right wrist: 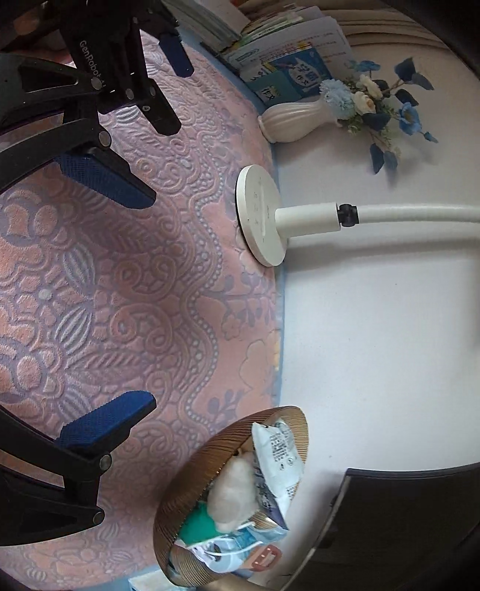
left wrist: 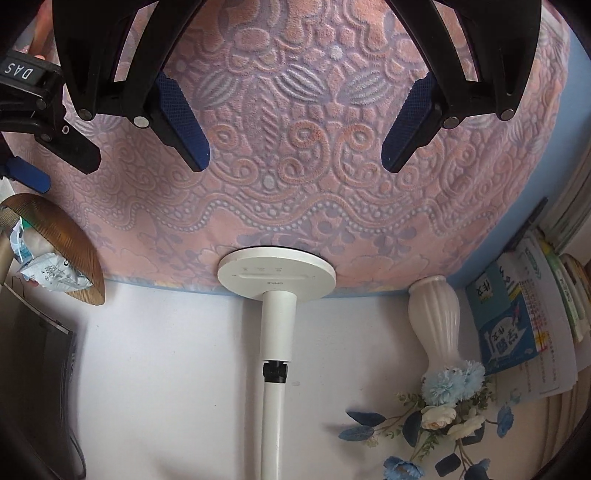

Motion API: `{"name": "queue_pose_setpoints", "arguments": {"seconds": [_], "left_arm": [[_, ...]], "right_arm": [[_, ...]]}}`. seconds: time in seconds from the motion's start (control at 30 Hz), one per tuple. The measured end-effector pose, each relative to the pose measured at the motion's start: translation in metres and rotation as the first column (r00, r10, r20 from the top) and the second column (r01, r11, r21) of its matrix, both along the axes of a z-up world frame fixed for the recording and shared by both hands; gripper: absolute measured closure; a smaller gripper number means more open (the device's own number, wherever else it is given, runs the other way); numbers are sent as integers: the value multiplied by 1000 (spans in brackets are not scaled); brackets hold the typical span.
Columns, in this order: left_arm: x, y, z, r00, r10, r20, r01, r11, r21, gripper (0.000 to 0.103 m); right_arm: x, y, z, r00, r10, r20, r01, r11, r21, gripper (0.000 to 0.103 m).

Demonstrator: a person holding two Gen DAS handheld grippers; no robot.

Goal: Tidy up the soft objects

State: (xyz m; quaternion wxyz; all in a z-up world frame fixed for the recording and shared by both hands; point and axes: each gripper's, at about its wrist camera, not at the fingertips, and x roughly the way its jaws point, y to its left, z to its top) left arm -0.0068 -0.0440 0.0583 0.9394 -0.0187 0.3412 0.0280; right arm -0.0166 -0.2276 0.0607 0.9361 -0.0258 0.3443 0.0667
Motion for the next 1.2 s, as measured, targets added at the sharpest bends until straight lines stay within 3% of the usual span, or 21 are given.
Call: {"name": "queue_pose_setpoints", "arguments": {"seconds": [0.1, 0.23, 0.57, 0.83, 1.2], "left_arm": [[3, -1, -4, 1000, -9, -29, 9, 1000, 0, 9], [3, -4, -7, 1000, -11, -29, 12, 1000, 21, 9], [8, 10, -11, 997, 20, -72, -23, 999, -39, 5], [6, -1, -10, 998, -3, -57, 4, 1000, 16, 5], [7, 3, -12, 997, 5, -74, -5, 1000, 1, 5]], "right_arm": [[6, -9, -5, 999, 1, -37, 1, 998, 68, 4], [15, -9, -15, 994, -9, -105, 15, 998, 58, 4], [18, -11, -20, 991, -27, -133, 35, 998, 54, 4], [20, -11, -22, 989, -26, -147, 34, 998, 55, 4], [22, -10, -24, 987, -26, -159, 34, 998, 47, 4]]}}
